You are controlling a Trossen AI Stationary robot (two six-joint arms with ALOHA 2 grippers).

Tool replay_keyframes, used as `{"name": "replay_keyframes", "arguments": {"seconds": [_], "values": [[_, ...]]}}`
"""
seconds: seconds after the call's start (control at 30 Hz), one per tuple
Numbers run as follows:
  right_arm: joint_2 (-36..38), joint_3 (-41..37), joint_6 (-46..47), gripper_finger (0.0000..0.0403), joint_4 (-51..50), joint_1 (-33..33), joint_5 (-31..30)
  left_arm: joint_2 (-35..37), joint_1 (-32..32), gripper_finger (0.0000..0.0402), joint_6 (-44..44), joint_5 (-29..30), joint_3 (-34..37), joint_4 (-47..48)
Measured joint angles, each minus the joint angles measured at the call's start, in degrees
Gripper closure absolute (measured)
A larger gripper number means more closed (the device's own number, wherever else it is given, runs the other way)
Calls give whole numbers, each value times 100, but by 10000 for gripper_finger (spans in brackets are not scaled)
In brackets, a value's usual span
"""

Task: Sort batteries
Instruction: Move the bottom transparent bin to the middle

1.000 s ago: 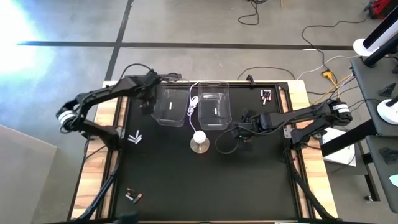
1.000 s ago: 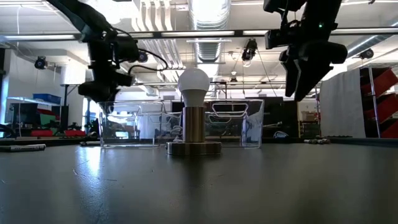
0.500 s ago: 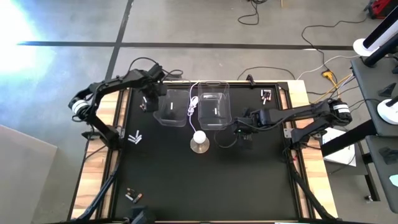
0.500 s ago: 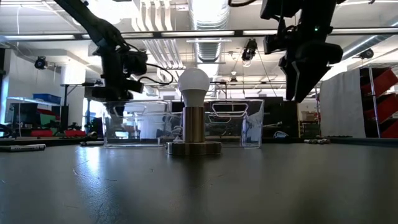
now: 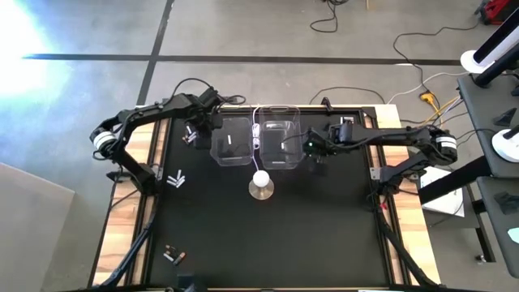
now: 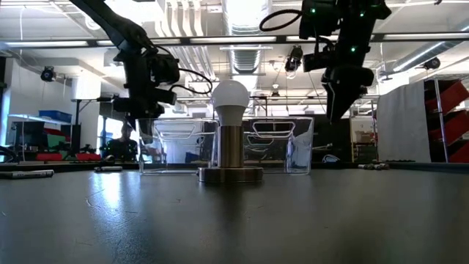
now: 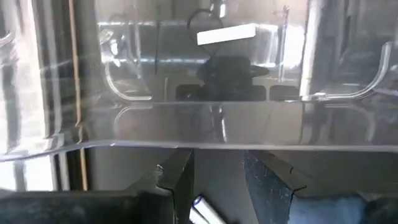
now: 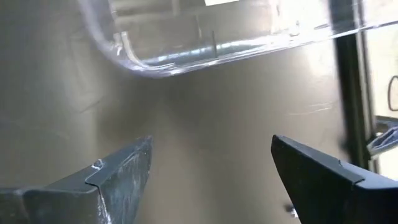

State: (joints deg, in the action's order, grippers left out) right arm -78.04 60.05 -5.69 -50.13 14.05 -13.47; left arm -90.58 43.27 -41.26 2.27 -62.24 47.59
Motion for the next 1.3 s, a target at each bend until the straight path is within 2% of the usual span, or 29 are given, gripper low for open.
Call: {"name": "replay_keyframes", "arguments": {"seconds": [0.17, 0.37, 0.53, 0.67, 0.83, 0.93, 1.03, 1.3], "values": [[0, -1, -277, 79, 66, 263, 6, 26, 83, 285, -173, 641, -22, 14], [15, 61, -804, 74, 552, 475, 65, 37, 613, 285, -221, 661, -352, -119], [7, 61, -1203, 76, 778, 850, 242, -9, 970, 285, -447, 683, -356, -717], [5, 59, -1335, 74, 893, 1189, 251, -227, 981, 285, -481, 669, -365, -1251], [4, 55, -1455, 83, 868, 1442, 248, -728, 981, 285, -485, 665, -577, -1311], [9, 55, -1476, 88, 862, 1500, 247, -917, 955, 285, -347, 397, -774, -1291], [36, 53, -1521, 89, 852, 1516, 247, -958, 825, 285, -213, 112, -963, -1312], [155, 51, -1555, 76, 843, 1514, 224, -860, 422, 285, -177, 60, -972, -1212]]}}
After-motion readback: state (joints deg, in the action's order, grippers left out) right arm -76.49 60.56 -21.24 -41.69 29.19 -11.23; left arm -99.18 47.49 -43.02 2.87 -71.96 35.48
